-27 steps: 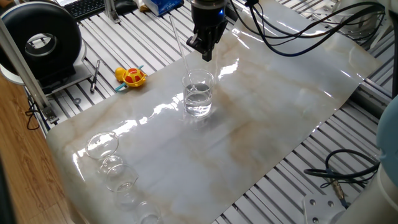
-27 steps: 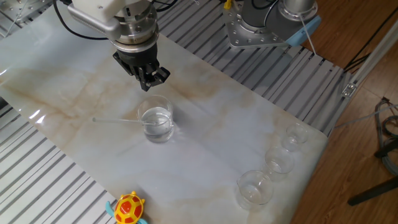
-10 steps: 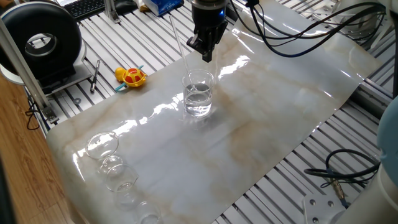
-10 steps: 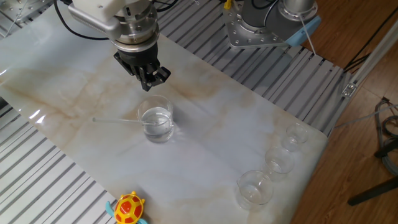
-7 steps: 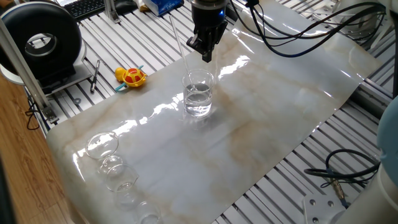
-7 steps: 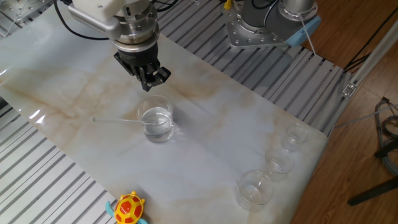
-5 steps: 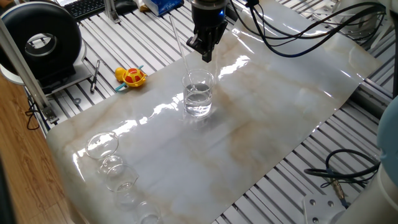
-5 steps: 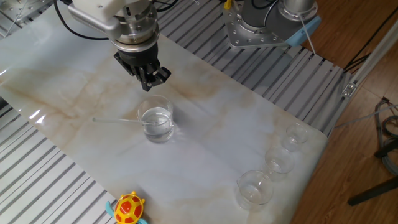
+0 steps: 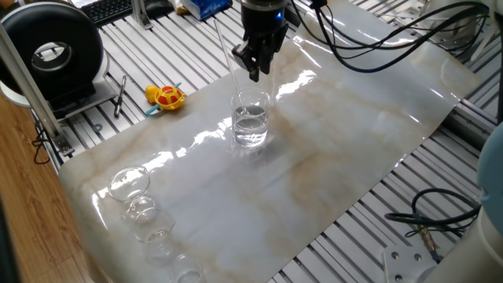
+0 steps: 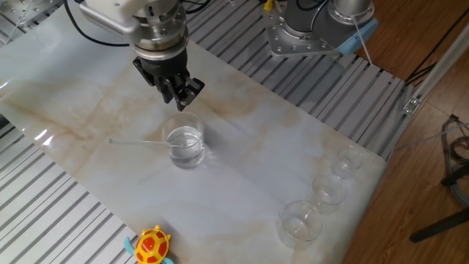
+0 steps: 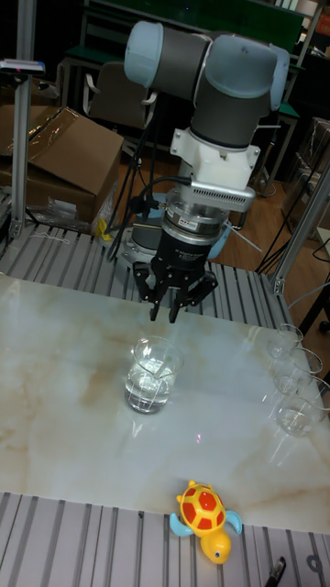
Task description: Stir the beaker with a glass rod
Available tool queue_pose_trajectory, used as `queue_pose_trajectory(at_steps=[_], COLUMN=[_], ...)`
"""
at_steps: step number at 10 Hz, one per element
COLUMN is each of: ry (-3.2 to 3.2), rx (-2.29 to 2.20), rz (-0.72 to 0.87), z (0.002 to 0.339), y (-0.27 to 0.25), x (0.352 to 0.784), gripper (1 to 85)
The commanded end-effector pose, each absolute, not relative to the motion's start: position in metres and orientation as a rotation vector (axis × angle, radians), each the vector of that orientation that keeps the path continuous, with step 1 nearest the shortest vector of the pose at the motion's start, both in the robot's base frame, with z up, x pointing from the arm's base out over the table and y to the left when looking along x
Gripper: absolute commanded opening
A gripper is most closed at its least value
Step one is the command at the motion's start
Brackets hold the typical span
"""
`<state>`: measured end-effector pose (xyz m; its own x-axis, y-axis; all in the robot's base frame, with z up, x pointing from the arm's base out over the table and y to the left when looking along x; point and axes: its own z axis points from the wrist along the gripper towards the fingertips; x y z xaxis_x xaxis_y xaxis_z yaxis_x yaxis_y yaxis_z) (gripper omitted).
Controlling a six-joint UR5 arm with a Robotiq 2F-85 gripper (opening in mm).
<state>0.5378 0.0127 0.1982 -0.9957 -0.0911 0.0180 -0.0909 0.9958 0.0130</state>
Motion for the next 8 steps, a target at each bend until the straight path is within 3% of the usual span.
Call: queue_pose_trajectory(at_steps=[1,8], ry=[-3.114,-3.100], rx=[0.100,0.073], rz=[-0.060,-0.062], z=[0.2149,0.2151], y=[0.0237,0.0254], x=[0.5355,0.5333], gripper=[33.7,33.7])
